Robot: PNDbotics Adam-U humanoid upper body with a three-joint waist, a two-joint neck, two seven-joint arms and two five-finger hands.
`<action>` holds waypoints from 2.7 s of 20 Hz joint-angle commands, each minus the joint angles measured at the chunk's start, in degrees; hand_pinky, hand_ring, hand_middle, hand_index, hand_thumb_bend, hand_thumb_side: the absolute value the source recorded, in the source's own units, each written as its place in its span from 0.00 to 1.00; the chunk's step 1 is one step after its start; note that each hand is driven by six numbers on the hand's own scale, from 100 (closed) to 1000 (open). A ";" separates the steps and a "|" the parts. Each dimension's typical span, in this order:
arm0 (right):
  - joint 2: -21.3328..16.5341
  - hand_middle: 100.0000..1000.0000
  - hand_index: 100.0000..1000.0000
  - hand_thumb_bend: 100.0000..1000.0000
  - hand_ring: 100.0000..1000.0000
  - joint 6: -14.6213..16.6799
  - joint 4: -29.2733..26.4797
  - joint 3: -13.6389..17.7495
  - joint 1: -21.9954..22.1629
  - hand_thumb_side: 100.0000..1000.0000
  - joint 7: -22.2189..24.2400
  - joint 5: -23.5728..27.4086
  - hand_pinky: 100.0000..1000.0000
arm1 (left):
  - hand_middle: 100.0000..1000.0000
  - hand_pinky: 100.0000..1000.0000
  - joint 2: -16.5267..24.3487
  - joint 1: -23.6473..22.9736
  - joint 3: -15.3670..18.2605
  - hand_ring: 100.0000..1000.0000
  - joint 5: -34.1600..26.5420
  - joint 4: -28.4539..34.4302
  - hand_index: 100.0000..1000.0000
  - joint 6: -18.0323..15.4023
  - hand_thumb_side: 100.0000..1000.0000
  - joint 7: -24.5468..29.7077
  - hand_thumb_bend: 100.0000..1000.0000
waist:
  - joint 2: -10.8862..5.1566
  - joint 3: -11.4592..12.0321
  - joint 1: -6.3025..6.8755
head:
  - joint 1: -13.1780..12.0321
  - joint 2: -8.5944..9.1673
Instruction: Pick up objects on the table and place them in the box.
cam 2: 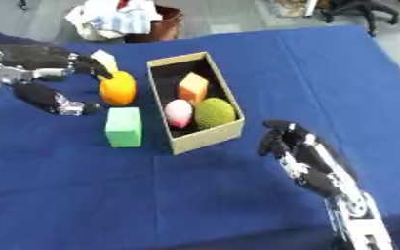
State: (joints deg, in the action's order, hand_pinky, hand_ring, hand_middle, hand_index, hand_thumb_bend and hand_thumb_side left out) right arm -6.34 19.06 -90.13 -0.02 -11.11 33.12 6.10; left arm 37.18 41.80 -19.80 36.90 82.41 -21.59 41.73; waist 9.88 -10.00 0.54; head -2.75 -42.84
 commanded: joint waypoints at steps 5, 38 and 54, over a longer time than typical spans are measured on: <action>-0.95 0.51 0.81 0.00 0.53 -0.08 -1.12 0.31 -0.61 0.40 -0.12 -0.19 0.54 | 0.85 0.85 -1.37 0.45 -0.55 0.81 1.50 -2.76 0.97 -0.34 1.00 -0.26 0.33 | -1.08 -0.40 0.77 | 0.25 -0.14; -0.80 0.51 0.81 0.00 0.53 0.13 -0.78 0.51 -0.56 0.40 -0.29 -0.21 0.54 | 0.53 0.72 -6.65 0.90 -1.61 0.57 11.67 -4.20 0.78 1.78 0.24 -14.35 0.04 | -1.21 -0.13 0.16 | 2.23 0.32; 0.29 0.51 0.81 0.00 0.53 0.17 -0.44 -0.76 -1.03 0.39 0.92 0.51 0.54 | 0.54 0.73 -25.96 19.35 1.85 0.59 18.18 -23.23 0.81 5.83 0.20 -18.45 0.00 | -0.77 -2.57 -1.16 | 2.11 1.25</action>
State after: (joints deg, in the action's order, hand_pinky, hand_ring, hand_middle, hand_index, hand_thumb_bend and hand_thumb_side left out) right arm -5.80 19.14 -90.07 -0.61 -11.42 33.77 6.18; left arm 12.33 59.45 -19.03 53.39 60.60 -15.74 24.34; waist 9.90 -12.62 0.41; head -0.47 -42.26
